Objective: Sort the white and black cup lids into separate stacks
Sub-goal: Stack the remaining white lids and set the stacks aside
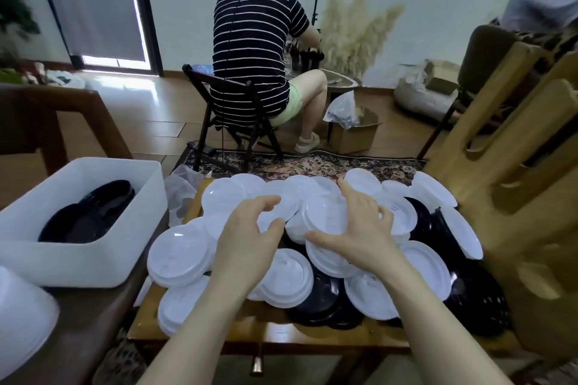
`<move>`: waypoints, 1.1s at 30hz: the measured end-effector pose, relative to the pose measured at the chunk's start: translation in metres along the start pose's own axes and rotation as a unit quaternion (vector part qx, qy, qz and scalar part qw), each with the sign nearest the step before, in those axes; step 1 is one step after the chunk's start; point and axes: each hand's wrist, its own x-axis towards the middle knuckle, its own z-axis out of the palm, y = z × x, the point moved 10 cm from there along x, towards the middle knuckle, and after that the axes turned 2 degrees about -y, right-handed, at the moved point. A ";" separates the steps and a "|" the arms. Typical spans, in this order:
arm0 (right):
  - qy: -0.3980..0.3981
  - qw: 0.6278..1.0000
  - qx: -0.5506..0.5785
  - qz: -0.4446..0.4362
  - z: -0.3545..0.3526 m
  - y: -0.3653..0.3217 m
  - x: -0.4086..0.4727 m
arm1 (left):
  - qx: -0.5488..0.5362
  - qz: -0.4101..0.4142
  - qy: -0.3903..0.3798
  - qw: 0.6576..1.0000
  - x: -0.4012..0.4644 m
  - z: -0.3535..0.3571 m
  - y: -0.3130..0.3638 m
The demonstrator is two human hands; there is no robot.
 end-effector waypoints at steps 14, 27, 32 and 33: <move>0.083 0.982 0.114 -0.123 -0.025 -0.051 -0.034 | -0.405 -0.126 -0.090 0.901 -0.004 0.051 0.007; 0.124 0.986 0.099 -0.060 -0.070 0.053 -0.033 | -0.458 -0.207 0.084 0.860 -0.007 -0.018 -0.043; 0.018 0.995 0.015 -0.099 -0.036 0.008 -0.038 | -0.454 -0.210 0.106 0.859 -0.010 -0.039 -0.054; -0.009 0.995 -0.015 -0.101 -0.028 0.003 -0.040 | -0.457 -0.213 0.098 0.858 -0.012 -0.039 -0.054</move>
